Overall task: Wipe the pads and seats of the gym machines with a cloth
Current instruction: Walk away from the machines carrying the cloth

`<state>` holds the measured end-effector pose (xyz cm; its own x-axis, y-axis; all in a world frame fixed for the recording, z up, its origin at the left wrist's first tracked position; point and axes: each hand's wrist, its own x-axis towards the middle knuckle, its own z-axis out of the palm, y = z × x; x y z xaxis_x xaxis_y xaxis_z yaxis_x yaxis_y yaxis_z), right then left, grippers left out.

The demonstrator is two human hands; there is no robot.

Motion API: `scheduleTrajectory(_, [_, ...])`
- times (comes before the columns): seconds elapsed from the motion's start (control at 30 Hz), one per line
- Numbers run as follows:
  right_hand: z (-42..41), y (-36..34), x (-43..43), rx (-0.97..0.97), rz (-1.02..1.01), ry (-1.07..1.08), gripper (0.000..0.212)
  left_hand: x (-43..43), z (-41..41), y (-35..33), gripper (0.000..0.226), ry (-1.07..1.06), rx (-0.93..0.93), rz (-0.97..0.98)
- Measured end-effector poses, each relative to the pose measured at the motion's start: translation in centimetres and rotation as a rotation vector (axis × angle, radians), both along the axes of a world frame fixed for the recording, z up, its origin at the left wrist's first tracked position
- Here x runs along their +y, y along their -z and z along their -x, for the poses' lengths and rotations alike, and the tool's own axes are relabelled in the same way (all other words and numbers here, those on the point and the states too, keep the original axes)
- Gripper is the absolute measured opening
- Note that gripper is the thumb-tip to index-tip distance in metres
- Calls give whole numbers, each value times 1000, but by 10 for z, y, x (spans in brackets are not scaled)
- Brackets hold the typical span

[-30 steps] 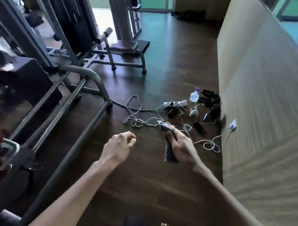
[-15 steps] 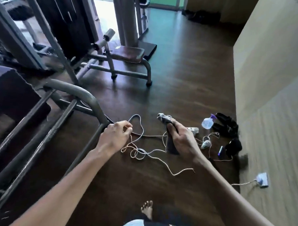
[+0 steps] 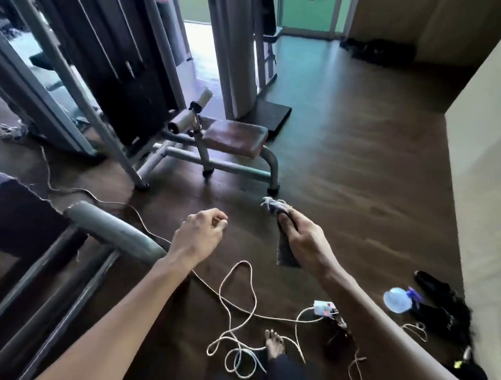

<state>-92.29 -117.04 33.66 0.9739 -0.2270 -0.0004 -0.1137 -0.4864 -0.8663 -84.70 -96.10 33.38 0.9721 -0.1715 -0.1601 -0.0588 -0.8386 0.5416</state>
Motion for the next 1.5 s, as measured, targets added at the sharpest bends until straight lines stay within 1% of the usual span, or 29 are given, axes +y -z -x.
scheduleTrajectory(0.17, [-135,-18,-12,16,11,-65,34,-14,-124,-16,15,-57,-20,-2])
scheduleTrajectory(0.27, [-213,-17,-9,18,35,-117,33,-13,-194,-15,12,-81,-8,2])
scheduleTrajectory(0.37, [-294,-13,3,4,55,-168,33,-2,-269,-9,16,-107,1,7])
scheduleTrajectory(0.43, [-347,-12,14,-7,80,-190,33,11,-320,-4,21,-125,0,18])
scheduleTrajectory(0.47, [-388,-10,26,-14,74,-211,33,23,-355,-2,22,-155,1,35])
scheduleTrajectory(0.57, [-459,-10,46,-11,57,-219,34,47,-417,-4,19,-173,12,46])
scheduleTrajectory(0.63, [-519,-14,71,-30,55,-263,33,72,-463,-7,18,-237,11,51])
scheduleTrajectory(0.73, [-592,-18,111,2,0,-338,30,115,-518,-10,18,-332,14,50])
scheduleTrajectory(0.87, [-679,-13,178,18,-50,-477,29,179,-573,-9,17,-523,-27,66])
scheduleTrajectory(1.07, [-810,9,305,-23,38,-801,34,285,-639,9,14,-773,-68,57])
scheduleTrajectory(1.13, [-846,19,353,9,38,-904,35,322,-652,15,12,-885,-71,63])
scheduleTrajectory(1.3, [-893,15,465,80,92,-1170,34,399,-666,13,16,-1182,-1,60])
scheduleTrajectory(1.37, [-905,16,510,93,143,-1255,31,429,-666,13,23,-1280,22,62])
scheduleTrajectory(1.47, [-919,22,578,115,204,-1371,30,478,-667,19,38,-1398,8,131])
scheduleTrajectory(1.5, [-923,27,603,118,222,-1400,29,496,-670,23,37,-1417,0,132])
